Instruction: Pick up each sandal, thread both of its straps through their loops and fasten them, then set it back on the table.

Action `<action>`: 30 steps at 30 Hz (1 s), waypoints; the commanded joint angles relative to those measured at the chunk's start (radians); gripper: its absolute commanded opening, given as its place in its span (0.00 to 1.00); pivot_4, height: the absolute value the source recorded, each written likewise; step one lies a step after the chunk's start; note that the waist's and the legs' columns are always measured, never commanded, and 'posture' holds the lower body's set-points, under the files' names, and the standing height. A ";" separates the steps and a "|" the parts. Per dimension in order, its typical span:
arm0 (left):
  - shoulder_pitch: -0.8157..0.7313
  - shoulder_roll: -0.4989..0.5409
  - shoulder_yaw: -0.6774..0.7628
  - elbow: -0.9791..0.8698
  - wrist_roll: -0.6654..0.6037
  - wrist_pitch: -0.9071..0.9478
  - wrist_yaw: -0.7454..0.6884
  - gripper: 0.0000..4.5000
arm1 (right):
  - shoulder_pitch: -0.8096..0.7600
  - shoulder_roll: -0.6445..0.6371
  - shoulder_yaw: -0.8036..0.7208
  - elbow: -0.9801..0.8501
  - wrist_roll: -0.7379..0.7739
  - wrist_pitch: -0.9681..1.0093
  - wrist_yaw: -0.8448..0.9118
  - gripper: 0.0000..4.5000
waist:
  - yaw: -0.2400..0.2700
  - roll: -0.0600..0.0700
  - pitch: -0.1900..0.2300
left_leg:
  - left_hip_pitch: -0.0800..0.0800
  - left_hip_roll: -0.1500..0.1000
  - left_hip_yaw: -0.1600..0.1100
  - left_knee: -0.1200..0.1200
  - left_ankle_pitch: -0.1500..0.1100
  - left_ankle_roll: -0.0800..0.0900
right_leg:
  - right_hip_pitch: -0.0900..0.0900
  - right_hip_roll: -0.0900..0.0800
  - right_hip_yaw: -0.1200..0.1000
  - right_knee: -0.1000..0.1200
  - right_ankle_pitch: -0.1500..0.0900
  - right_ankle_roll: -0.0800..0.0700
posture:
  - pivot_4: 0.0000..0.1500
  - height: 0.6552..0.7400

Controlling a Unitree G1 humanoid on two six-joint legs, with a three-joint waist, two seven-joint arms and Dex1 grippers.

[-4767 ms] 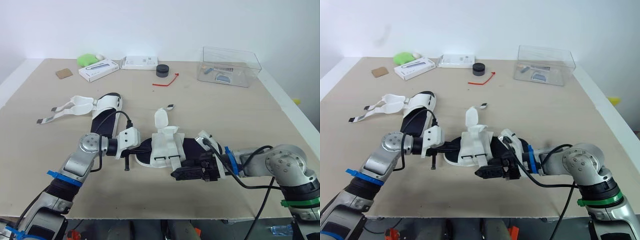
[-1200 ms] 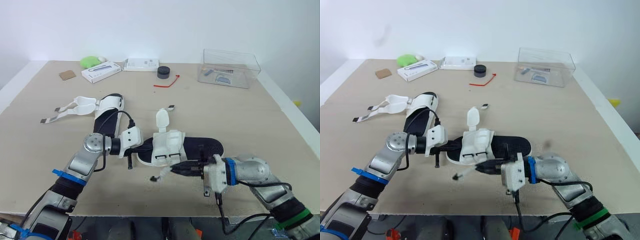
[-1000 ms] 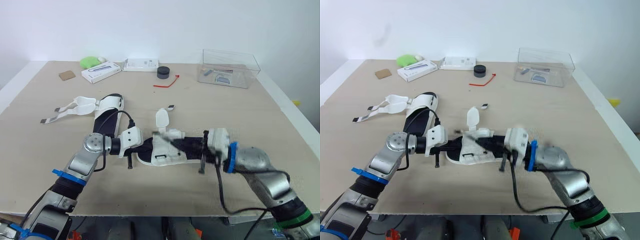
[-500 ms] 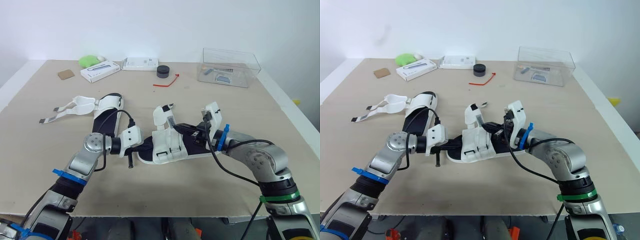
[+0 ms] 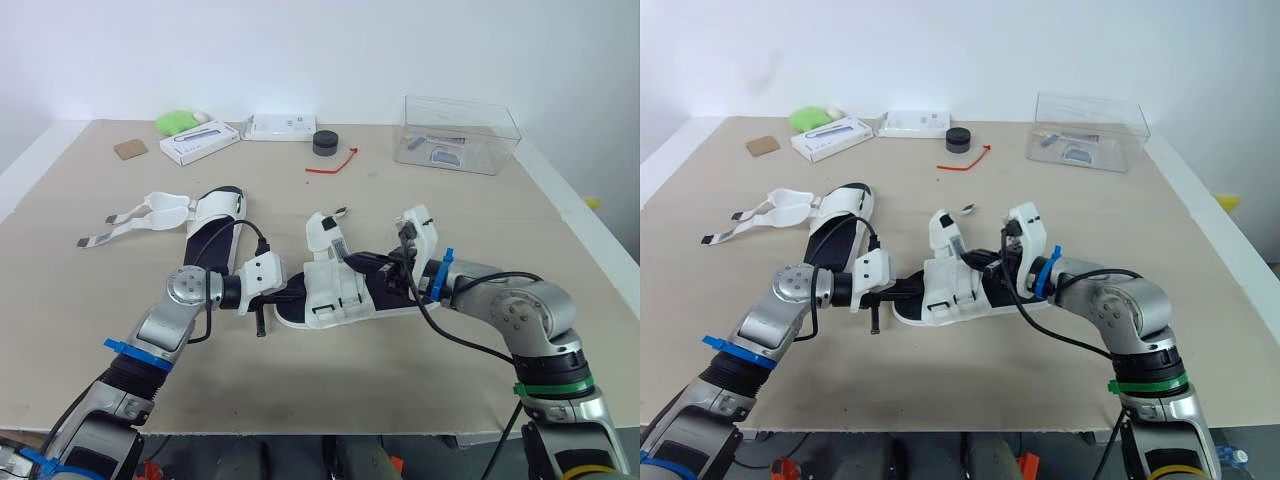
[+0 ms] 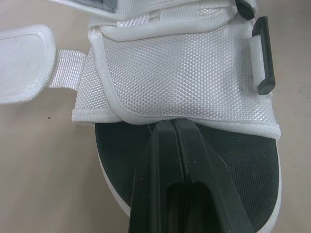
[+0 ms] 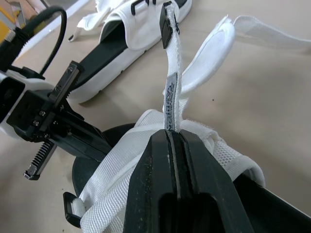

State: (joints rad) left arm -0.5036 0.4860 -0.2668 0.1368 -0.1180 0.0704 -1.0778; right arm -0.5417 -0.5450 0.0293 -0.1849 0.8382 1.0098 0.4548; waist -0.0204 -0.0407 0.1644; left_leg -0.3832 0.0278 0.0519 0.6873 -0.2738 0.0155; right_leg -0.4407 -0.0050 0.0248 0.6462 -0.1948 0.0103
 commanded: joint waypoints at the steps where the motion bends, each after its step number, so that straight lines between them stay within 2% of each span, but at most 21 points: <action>1: 0.012 0.001 -0.014 -0.002 0.015 0.004 -0.002 0.00 | -0.021 0.015 -0.016 0.006 -0.018 0.044 -0.019 0.02 | 0.000 0.000 0.000 | 0.000 0.000 0.000 0.000 0.000 0.000 | 0.000 0.000 0.000 0.000 0.000 0.000 | 1.00 1.00; 2: 0.013 0.002 -0.014 -0.002 0.015 0.003 -0.002 0.00 | -0.023 0.017 -0.024 0.014 -0.020 0.057 -0.028 0.02 | 0.000 0.000 0.000 | 0.000 0.000 0.000 0.000 0.000 0.000 | 0.000 0.000 0.000 0.000 0.000 0.000 | 1.00 1.00; 6: 0.021 0.008 -0.014 -0.009 0.017 -0.001 -0.002 0.00 | -0.022 0.003 -0.029 0.013 -0.066 0.040 -0.025 0.21 | 0.000 0.000 0.000 | 0.000 0.000 0.000 0.000 0.000 0.000 | 0.000 0.000 0.000 0.000 0.000 0.000 | 1.00 1.00; 7: 0.023 0.010 -0.013 -0.010 0.018 -0.002 -0.002 0.00 | -0.020 -0.009 -0.024 0.006 -0.086 0.021 -0.015 0.36 | 0.000 0.000 0.000 | 0.000 0.000 0.000 0.000 0.000 0.000 | 0.000 0.000 0.000 0.000 0.000 0.000 | 1.00 1.00; 9: 0.027 0.016 -0.014 -0.014 0.020 -0.004 -0.005 0.00 | -0.019 -0.040 -0.018 -0.018 -0.137 -0.057 0.024 0.47 | 0.000 0.000 0.000 | 0.000 0.000 0.000 0.000 0.000 0.000 | 0.000 0.000 0.000 0.000 0.000 0.000 | 1.00 1.00; 12: 0.026 0.020 -0.013 -0.011 0.022 -0.006 -0.007 0.00 | -0.039 -0.060 -0.015 -0.029 -0.194 -0.154 0.075 0.78 | 0.000 0.000 0.000 | -0.001 0.000 0.001 0.000 0.000 0.000 | -0.001 0.000 -0.001 0.000 0.000 0.001 | 1.00 1.00; 15: 0.022 0.021 -0.014 -0.005 0.024 -0.011 -0.008 0.00 | -0.069 -0.057 -0.010 -0.026 -0.232 -0.224 0.119 0.78 | -0.001 0.000 0.000 | -0.001 0.000 0.000 -0.001 -0.001 0.001 | -0.001 0.001 -0.001 0.000 -0.001 0.000 | 1.00 1.00; 18: 0.014 0.015 -0.018 -0.001 0.027 -0.015 -0.005 0.00 | -0.142 -0.002 0.001 -0.019 -0.232 -0.251 0.141 0.78 | -0.003 0.002 0.000 | -0.001 0.000 0.000 -0.001 0.000 0.001 | -0.002 0.001 -0.002 0.000 -0.001 0.000 | 1.00 1.00; 21: 0.014 0.011 -0.020 -0.001 0.028 -0.017 -0.003 0.00 | -0.171 0.038 0.011 -0.002 -0.232 -0.233 0.148 0.60 | -0.002 0.002 0.000 | -0.001 0.000 -0.001 0.000 0.000 0.001 | -0.002 0.001 -0.002 0.000 0.000 0.000 | 1.00 1.00; 24: 0.018 0.011 -0.020 -0.005 0.026 -0.018 -0.002 0.00 | -0.184 0.047 0.038 0.031 -0.256 -0.240 0.188 0.27 | 0.000 0.002 0.000 | -0.003 0.000 -0.001 0.000 0.000 0.001 | -0.001 0.000 -0.003 -0.001 -0.001 0.000 | 1.00 1.00; 25: 0.019 0.011 -0.020 -0.006 0.026 -0.018 -0.002 0.00 | -0.192 0.049 0.046 0.047 -0.263 -0.242 0.199 0.12 | 0.000 0.002 0.000 | -0.003 0.000 0.000 0.000 -0.001 0.001 | -0.002 0.000 -0.003 -0.001 -0.001 0.000 | 1.00 1.00; 27: 0.020 0.012 -0.020 -0.005 0.026 -0.019 -0.002 0.00 | -0.212 0.055 0.062 0.091 -0.268 -0.225 0.219 0.01 | 0.000 0.002 0.000 | -0.003 -0.001 0.000 0.000 -0.001 0.002 | -0.002 -0.001 -0.003 -0.001 -0.001 -0.001 | 1.00 1.00; 30: 0.021 0.011 -0.021 -0.006 0.026 -0.018 -0.001 0.00 | -0.248 0.072 0.089 0.170 -0.286 -0.200 0.246 0.01 | 0.000 0.002 0.000 | -0.003 -0.001 0.000 0.000 -0.001 0.002 | -0.002 -0.002 -0.003 -0.001 0.000 -0.001 | 1.00 1.00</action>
State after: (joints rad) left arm -0.4924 0.4908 -0.2702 0.1261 -0.1150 0.0440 -1.0771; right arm -0.7539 -0.4824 0.1165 -0.0351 0.5598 0.8049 0.6787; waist -0.0207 -0.0387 0.1645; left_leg -0.3857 0.0271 0.0521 0.6869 -0.2750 0.0171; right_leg -0.4425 -0.0066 0.0215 0.6452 -0.1952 0.0097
